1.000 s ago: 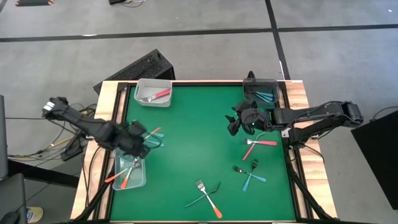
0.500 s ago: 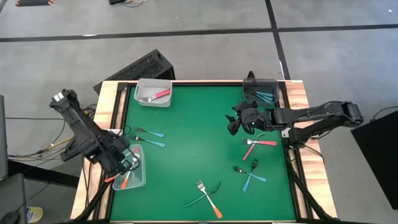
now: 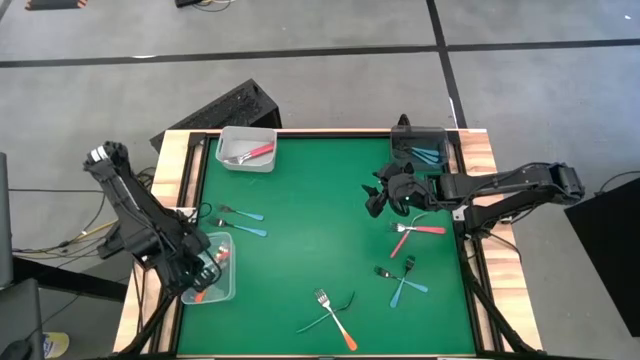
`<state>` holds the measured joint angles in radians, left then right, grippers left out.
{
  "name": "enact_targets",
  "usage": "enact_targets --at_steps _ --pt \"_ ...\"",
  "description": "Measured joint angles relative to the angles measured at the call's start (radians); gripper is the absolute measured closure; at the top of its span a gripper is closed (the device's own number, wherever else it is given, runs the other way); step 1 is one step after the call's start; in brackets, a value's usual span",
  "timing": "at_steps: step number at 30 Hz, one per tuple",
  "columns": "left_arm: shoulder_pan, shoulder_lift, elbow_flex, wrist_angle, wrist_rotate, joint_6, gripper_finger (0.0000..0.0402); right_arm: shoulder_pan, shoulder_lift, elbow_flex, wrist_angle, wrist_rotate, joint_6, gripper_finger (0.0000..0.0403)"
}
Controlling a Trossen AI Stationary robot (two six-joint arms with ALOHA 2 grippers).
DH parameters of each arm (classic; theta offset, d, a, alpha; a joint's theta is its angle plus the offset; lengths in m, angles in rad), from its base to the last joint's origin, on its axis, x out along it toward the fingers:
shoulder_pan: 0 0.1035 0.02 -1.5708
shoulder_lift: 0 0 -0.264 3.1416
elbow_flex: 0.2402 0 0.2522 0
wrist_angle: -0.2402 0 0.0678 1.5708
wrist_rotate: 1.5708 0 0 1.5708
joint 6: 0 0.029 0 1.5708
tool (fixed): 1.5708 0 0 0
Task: Sort silverware by color (type)
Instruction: Put the orange fork into the transparent bin, then put the pink fork into the white bin
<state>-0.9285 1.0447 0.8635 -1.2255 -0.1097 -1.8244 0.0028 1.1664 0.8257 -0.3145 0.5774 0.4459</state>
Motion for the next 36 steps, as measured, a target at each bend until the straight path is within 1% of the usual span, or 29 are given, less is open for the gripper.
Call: enact_targets --at_steps 2,5,9,12,14,16,19,22,25,27,29,31,33,36 --pt "0.008 0.022 -0.024 0.025 0.019 0.006 0.0382 0.005 0.000 0.000 0.000 0.000 0.000 0.0133" --pt "0.017 0.059 -0.048 0.021 0.061 0.006 0.0352 0.013 0.000 0.001 0.002 0.000 0.002 0.0133" --pt "0.033 0.094 -0.050 0.023 0.066 0.017 0.0303 0.018 0.000 0.001 0.002 0.000 0.002 0.0133" --pt "0.059 0.094 -0.043 0.004 0.069 0.057 0.0271 0.018 0.000 0.001 0.002 -0.001 0.006 0.0133" --pt "0.075 0.086 -0.028 -0.014 0.053 0.065 0.0254 0.018 0.000 0.001 0.000 -0.007 0.007 0.0133" --pt "0.089 0.075 -0.005 -0.027 -0.005 0.083 0.0242 0.018 0.000 0.001 -0.018 -0.052 0.015 0.0133" --pt "0.103 0.062 0.033 -0.023 -0.161 0.146 0.0234 0.026 0.000 0.001 -0.082 -0.130 0.036 0.0133" --pt "0.106 0.058 0.058 -0.010 -0.369 0.233 0.0233 0.059 0.000 0.001 -0.169 -0.135 0.093 0.0133" --pt "0.107 0.058 0.049 0.042 -0.572 0.338 0.0233 0.102 0.000 0.001 -0.242 -0.136 0.156 0.0133" --pt "0.122 0.059 0.026 0.112 -0.662 0.429 0.0233 0.135 0.000 0.001 -0.283 -0.136 0.198 0.0133" --pt "0.147 0.059 -0.003 0.198 -0.705 0.525 0.0232 0.169 0.000 0.001 -0.325 -0.136 0.247 0.0133" --pt "0.182 0.059 -0.043 0.317 -0.718 0.632 0.0232 0.199 0.000 0.001 -0.381 -0.136 0.309 0.0133" --pt "0.224 0.059 -0.094 0.445 -0.714 0.747 0.0232 0.224 0.000 0.001 -0.460 -0.142 0.363 0.0133" --pt "0.293 0.059 -0.180 0.663 -0.682 0.921 0.0232 0.256 0.001 0.001 -0.615 -0.196 0.415 0.0133"
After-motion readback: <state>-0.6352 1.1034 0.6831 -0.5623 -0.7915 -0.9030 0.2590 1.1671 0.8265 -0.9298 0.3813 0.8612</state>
